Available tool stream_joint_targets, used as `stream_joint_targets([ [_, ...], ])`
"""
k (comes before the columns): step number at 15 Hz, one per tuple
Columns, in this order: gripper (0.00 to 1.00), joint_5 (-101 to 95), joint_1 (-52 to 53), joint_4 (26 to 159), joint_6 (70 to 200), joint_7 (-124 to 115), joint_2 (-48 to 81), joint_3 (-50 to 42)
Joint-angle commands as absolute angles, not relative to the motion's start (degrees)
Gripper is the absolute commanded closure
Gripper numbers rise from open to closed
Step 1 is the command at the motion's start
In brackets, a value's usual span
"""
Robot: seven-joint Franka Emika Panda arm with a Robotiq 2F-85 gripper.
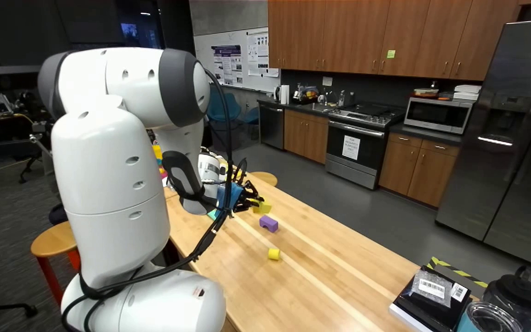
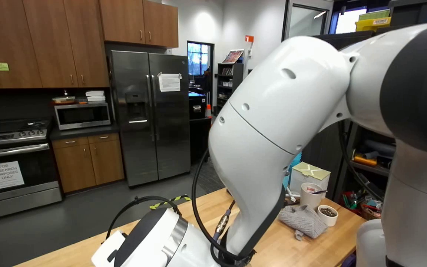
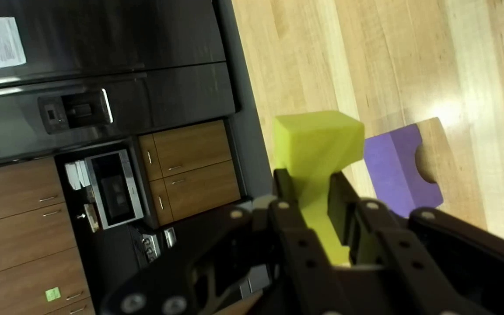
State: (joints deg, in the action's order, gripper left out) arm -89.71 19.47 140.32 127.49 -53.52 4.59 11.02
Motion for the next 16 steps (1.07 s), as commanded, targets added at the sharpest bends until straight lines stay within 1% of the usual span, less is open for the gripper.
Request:
stream_joint_targets([
  [1, 0.94, -91.68, 18.26, 139.05, 125.57, -53.95, 6.63, 13.42],
  [10, 0.94, -99.46, 18.36, 133.68, 120.27, -53.67, 12.70, 15.46],
  [12, 0.94, -100.79, 17.89, 132.30, 120.36, -53.71, 13.88, 15.36],
  [16, 0.94, -99.90, 15.26, 129.68, 125.07, -53.64, 15.46, 14.87],
])
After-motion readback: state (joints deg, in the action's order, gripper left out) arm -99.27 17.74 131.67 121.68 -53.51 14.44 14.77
